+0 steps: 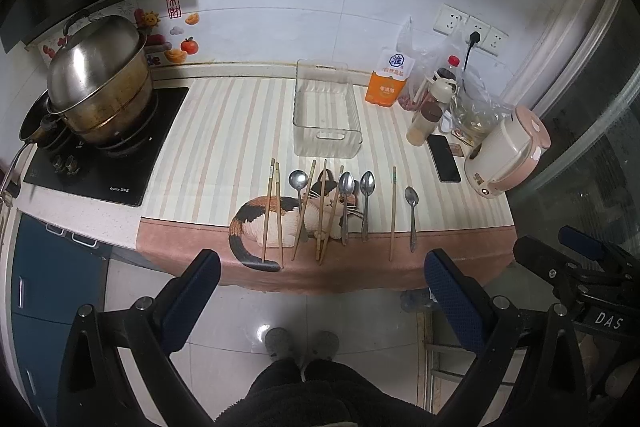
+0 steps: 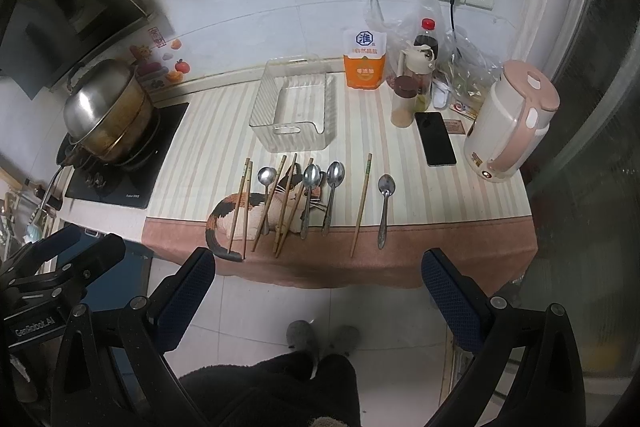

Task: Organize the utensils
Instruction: 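Grasp a wooden chopstick with the left tool while the right tool grasps another chopstick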

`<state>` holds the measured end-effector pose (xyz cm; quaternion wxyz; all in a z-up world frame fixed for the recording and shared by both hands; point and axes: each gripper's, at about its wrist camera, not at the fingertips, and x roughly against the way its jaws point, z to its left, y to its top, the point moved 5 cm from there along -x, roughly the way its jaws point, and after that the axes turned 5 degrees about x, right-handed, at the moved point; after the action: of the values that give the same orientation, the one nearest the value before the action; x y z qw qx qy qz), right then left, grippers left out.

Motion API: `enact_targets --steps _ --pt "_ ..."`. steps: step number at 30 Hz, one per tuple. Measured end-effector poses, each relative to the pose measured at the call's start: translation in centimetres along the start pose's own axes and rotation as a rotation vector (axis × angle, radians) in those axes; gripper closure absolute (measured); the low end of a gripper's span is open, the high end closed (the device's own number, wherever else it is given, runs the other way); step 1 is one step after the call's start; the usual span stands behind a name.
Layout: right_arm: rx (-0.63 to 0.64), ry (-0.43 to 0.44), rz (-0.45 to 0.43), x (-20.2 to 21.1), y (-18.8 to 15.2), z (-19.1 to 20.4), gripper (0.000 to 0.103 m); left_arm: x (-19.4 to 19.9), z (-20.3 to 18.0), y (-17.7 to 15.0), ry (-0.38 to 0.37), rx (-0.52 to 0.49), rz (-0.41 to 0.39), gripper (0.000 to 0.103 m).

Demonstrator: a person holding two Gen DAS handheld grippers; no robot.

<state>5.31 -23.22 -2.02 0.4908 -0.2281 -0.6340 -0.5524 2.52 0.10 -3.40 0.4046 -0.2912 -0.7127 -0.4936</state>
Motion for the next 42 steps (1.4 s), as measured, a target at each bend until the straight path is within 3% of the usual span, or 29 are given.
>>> enact_targets --steps 8,15,21,24,26,31,35,39,42 --pt "0.002 0.014 0.001 -0.6 0.8 -0.5 0.0 -0.5 -0.2 0.8 0.024 0.009 -0.009 0.0" --pt "-0.045 -0.023 -0.046 -3.5 2.0 -2.3 0.0 -3.2 1.8 3.6 0.251 0.015 -0.178 0.0" --pt "-0.057 -0.044 0.017 -10.2 1.9 -3.1 0.001 -8.2 5.6 4.6 0.408 0.048 -0.177 0.0" --pt "-0.071 -0.033 0.083 -14.1 1.5 -3.2 0.01 -11.9 7.6 4.5 0.428 0.064 -0.11 0.0" --pt "-0.086 -0.037 0.116 -16.5 1.2 -3.4 0.022 -15.0 8.7 4.1 0.422 0.065 -0.046 0.0" --pt "-0.177 -0.018 0.21 -22.9 0.2 -5.0 0.066 -24.0 10.9 2.6 0.347 0.051 0.17 0.004" --pt "-0.256 -0.031 0.264 -27.0 -0.8 -6.3 0.07 -30.3 11.7 1.9 0.297 0.028 0.295 0.029" --pt "-0.298 -0.032 0.354 -31.9 -1.5 -6.6 0.07 -34.3 11.6 1.6 0.244 -0.004 0.357 0.032" --pt "-0.293 -0.066 0.395 -35.0 -1.7 -6.7 0.07 -36.2 11.5 1.2 0.22 -0.015 0.405 0.052"
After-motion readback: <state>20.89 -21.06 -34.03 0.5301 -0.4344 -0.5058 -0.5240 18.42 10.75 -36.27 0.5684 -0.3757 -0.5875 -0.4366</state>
